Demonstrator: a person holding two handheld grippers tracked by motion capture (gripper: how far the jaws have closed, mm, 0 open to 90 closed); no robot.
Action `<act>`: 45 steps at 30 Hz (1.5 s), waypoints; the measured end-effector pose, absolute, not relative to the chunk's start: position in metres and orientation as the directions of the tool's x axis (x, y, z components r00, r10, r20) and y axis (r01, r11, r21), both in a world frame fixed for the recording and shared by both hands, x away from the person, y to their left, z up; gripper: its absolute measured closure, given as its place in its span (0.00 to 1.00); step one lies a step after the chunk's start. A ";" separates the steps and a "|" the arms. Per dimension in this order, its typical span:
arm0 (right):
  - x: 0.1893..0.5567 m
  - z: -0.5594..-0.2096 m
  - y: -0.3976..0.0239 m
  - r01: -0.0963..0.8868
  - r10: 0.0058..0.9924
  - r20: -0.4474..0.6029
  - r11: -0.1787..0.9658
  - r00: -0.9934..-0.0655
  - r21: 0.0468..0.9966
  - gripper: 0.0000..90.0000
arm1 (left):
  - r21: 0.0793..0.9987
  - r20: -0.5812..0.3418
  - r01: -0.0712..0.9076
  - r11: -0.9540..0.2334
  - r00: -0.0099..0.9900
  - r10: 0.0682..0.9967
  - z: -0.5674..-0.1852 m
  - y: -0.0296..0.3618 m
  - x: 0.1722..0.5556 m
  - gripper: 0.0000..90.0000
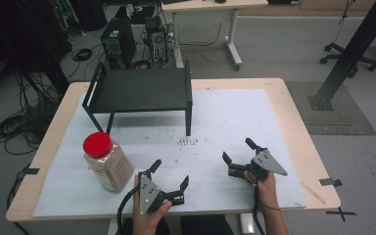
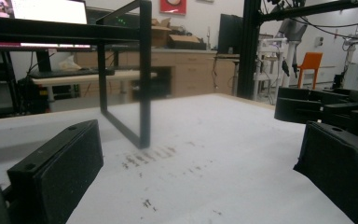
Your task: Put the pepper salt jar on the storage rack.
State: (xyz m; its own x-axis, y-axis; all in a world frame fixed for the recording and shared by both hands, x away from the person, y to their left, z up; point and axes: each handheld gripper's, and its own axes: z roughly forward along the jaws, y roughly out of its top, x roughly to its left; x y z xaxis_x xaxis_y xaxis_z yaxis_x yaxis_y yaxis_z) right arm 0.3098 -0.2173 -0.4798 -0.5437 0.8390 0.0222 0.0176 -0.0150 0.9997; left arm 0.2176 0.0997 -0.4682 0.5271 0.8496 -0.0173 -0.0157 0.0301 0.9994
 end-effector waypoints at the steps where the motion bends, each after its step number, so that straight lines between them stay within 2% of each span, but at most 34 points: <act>1: 0.310 -0.480 -0.217 0.017 0.839 0.021 -0.014 -0.544 1.000 0.00 | 0.999 -0.020 -0.015 0.032 0.529 0.848 -0.468 0.100 0.216 0.00; 23: 0.310 -0.480 -0.217 0.017 0.839 0.020 -0.013 -0.544 1.000 0.00 | 0.999 -0.015 -0.023 0.032 0.530 0.848 -0.452 0.116 0.188 0.00; 45: 0.310 -0.480 -0.217 0.018 0.840 0.020 -0.012 -0.543 1.000 0.00 | 0.999 -0.010 -0.037 0.032 0.491 0.871 -0.430 0.150 0.158 0.00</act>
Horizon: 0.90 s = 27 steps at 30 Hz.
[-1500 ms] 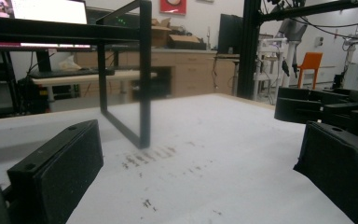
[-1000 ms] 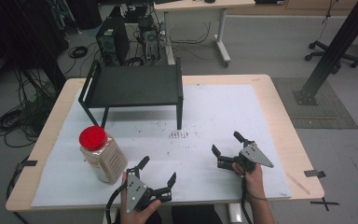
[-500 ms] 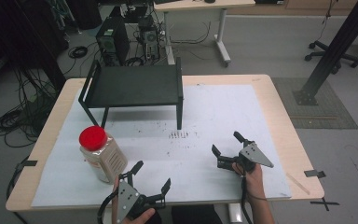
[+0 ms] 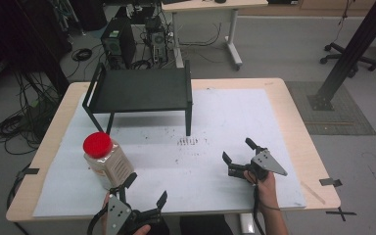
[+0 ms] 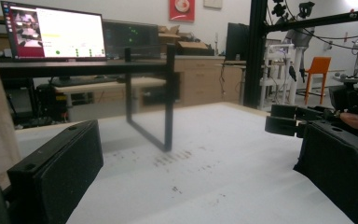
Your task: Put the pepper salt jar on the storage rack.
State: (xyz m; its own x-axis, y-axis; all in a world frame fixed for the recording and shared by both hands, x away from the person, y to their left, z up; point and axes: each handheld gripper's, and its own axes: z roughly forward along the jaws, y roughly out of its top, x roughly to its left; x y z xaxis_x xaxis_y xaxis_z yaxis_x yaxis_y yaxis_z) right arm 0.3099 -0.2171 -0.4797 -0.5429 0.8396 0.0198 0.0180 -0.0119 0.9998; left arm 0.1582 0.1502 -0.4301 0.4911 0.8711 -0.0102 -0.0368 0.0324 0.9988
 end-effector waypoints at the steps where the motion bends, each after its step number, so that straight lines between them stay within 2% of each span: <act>1: 0.310 -0.480 -0.217 0.018 0.840 0.019 -0.011 -0.543 1.000 0.00 | 0.999 -0.014 -0.035 0.035 0.490 0.872 -0.429 0.152 0.156 0.00; 27: 0.310 -0.480 -0.217 0.018 0.840 0.019 -0.011 -0.542 1.000 0.00 | 0.999 -0.005 -0.027 0.019 0.438 0.899 -0.414 0.193 0.134 0.00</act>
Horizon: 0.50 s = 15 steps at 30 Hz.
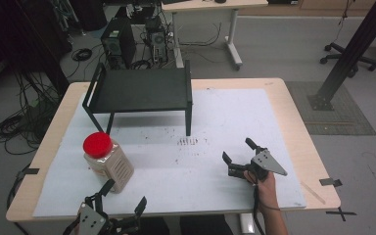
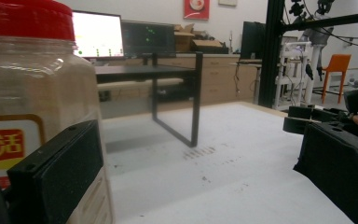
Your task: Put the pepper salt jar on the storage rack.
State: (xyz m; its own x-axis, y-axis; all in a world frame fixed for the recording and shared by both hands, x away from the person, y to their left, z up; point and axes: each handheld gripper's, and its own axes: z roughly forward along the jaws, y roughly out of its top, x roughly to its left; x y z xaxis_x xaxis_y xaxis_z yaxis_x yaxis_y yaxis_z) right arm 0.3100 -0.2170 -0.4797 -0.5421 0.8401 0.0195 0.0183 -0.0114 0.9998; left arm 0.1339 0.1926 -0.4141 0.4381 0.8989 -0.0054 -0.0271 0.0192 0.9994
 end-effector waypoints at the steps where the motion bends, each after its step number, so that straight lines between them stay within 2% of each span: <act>1: 0.310 -0.480 -0.217 0.018 0.840 0.019 -0.011 -0.542 1.000 0.00 | 0.999 -0.005 -0.027 0.018 0.434 0.901 -0.414 0.195 0.133 0.00; 15: 0.310 -0.480 -0.217 0.020 0.842 0.019 -0.010 -0.539 1.000 0.00 | 1.000 0.000 -0.019 0.008 0.391 0.920 -0.412 0.225 0.126 0.00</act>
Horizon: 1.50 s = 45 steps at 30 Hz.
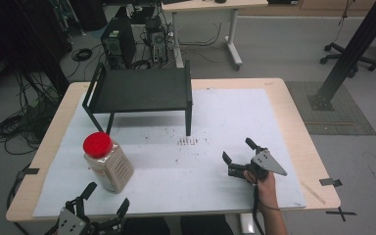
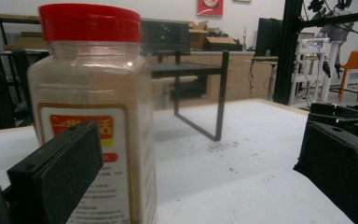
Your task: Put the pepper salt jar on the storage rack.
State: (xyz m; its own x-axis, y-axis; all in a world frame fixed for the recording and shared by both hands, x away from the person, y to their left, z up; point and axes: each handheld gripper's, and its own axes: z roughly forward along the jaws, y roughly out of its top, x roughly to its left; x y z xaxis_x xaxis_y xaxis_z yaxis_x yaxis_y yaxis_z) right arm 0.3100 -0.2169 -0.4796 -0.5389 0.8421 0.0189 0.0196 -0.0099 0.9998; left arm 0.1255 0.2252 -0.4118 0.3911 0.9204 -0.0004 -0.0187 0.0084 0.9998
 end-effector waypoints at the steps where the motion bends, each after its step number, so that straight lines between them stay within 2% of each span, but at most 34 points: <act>1: 0.310 -0.480 -0.217 0.020 0.842 0.019 -0.010 -0.539 1.000 0.00 | 1.000 0.001 -0.021 0.008 0.389 0.921 -0.411 0.228 0.125 0.00; 22: 0.310 -0.479 -0.216 0.025 0.846 0.020 -0.008 -0.532 1.000 0.00 | 1.000 0.001 -0.007 0.001 0.350 0.937 -0.412 0.268 0.134 0.00; 45: 0.310 -0.479 -0.217 0.027 0.847 0.023 -0.010 -0.532 1.000 0.00 | 1.000 0.016 0.013 -0.022 0.358 0.934 -0.421 0.274 0.169 0.00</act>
State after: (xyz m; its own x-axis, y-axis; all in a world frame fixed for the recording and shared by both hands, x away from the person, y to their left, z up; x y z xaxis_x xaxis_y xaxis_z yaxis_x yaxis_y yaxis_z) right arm 0.3104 -0.2166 -0.4794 -0.5317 0.8466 0.0225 0.0270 -0.0096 0.9996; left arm 0.1686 0.2745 -0.4207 0.3577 0.9337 0.0158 0.0129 -0.0218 0.9997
